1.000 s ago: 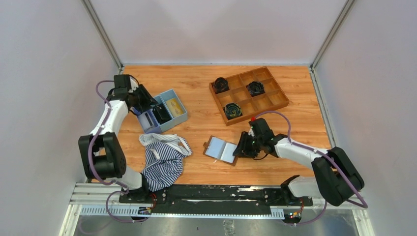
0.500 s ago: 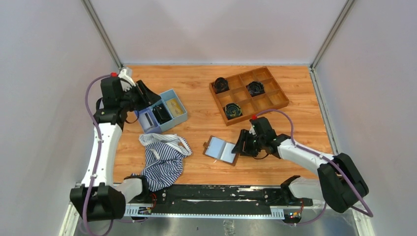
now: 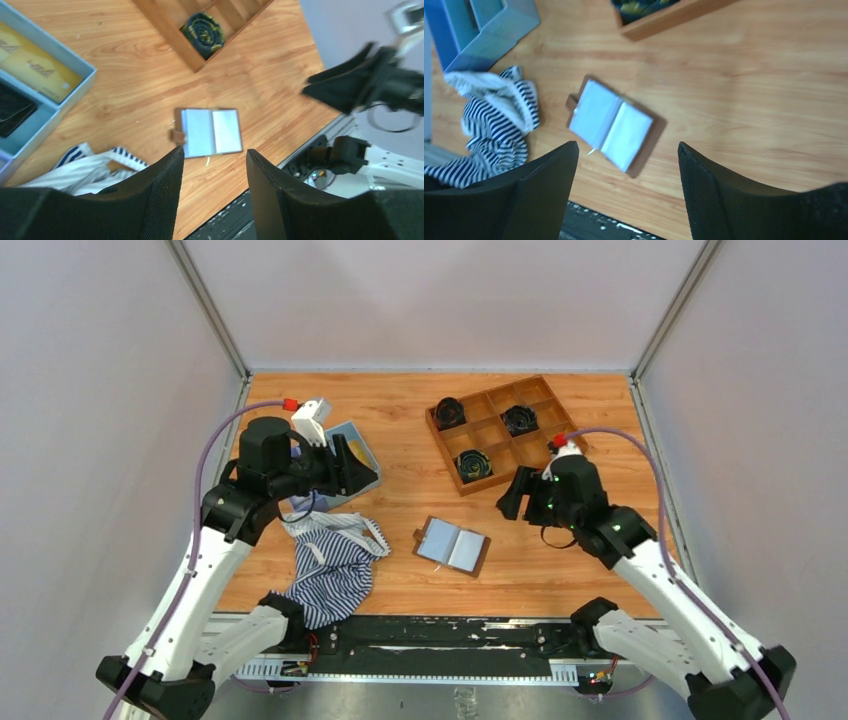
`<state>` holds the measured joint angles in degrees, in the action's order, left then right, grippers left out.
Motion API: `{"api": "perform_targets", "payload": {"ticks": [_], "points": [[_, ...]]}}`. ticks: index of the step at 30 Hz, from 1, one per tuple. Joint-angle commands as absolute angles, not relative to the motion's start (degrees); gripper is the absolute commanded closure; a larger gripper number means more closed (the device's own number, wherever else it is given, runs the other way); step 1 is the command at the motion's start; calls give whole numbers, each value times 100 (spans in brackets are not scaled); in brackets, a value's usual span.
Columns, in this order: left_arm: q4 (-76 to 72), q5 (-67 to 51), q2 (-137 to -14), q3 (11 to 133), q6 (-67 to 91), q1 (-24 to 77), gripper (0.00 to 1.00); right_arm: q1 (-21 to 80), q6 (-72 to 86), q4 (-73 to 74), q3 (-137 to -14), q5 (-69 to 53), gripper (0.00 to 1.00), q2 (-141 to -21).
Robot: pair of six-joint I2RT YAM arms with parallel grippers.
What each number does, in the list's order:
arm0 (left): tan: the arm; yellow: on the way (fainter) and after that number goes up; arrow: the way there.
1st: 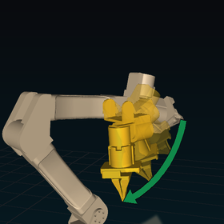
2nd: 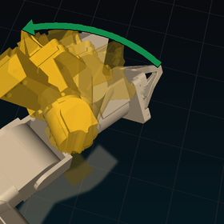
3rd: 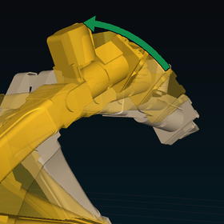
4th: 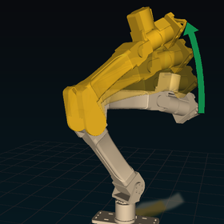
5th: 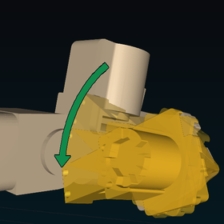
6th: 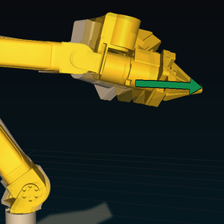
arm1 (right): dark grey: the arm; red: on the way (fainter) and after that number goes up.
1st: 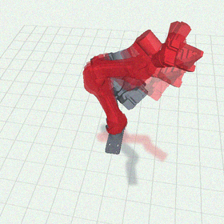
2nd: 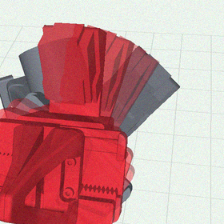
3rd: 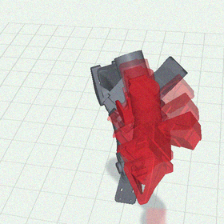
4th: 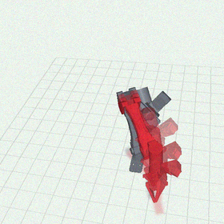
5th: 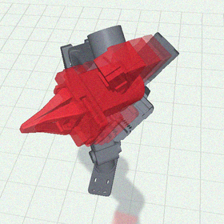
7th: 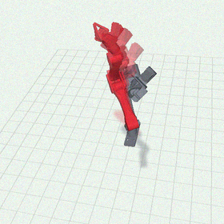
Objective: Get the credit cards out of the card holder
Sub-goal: Reset both arms
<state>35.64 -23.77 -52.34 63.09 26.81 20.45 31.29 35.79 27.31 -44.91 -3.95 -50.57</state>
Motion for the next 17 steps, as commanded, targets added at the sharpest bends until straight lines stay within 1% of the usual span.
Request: {"api": "perform_targets", "payload": {"ticks": [1,3,5,8,17], "points": [[4531,-1851,-4945,6534,2112,2092,46,3199,2809,4375,-5231,1863,22,-4448],[4637,-1741,-4756,6560,2018,2092,46,3195,2740,4735,-5552,2374,20,-4226],[4674,-1576,-4528,6552,1967,2092,45,3199,2665,4938,-5822,2482,20,-3976],[4651,-1309,-4243,6497,1941,2092,40,3199,2589,4930,-5886,2483,20,-3488],[4642,-783,-4577,6646,2166,2092,40,3197,2755,4920,-5624,3116,21,-2620]]}}
